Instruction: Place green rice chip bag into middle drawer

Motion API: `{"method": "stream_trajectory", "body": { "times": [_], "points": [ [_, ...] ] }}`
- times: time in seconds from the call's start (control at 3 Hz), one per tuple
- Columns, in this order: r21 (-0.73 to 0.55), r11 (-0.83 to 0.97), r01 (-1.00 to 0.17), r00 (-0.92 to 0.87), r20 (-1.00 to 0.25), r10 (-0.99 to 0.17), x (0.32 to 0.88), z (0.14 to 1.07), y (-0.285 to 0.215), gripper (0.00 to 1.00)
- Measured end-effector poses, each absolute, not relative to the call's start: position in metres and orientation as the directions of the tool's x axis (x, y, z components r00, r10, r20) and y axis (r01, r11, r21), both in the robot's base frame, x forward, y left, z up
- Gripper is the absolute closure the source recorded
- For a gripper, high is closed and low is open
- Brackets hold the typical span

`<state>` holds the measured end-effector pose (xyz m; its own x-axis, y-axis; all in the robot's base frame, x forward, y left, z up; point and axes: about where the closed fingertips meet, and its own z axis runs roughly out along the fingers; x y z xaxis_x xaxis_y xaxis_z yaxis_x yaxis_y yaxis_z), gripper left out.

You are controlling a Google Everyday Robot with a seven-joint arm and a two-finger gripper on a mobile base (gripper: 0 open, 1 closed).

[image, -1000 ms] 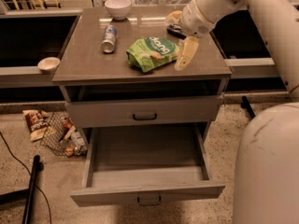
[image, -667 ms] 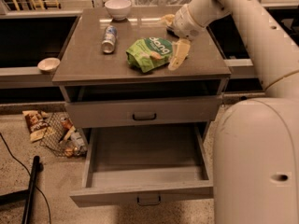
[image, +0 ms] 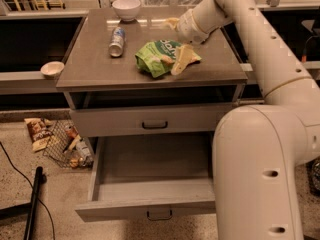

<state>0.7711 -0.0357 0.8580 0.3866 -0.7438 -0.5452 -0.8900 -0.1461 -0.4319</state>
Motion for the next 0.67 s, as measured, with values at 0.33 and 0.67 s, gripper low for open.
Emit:
{"method": "stream_trajectory", "body": {
  "times": [0.33,0.67],
  "points": [
    [-0.435,-0.134,-0.89,0.388,-0.571,-0.724,0.7774,0.8545,-0.0278,0.0],
    [-0.426,-0.124,-0.896,0.381,-0.595,-0.708,0.7801,0.8525,-0.0212,0.19]
  ]
}}
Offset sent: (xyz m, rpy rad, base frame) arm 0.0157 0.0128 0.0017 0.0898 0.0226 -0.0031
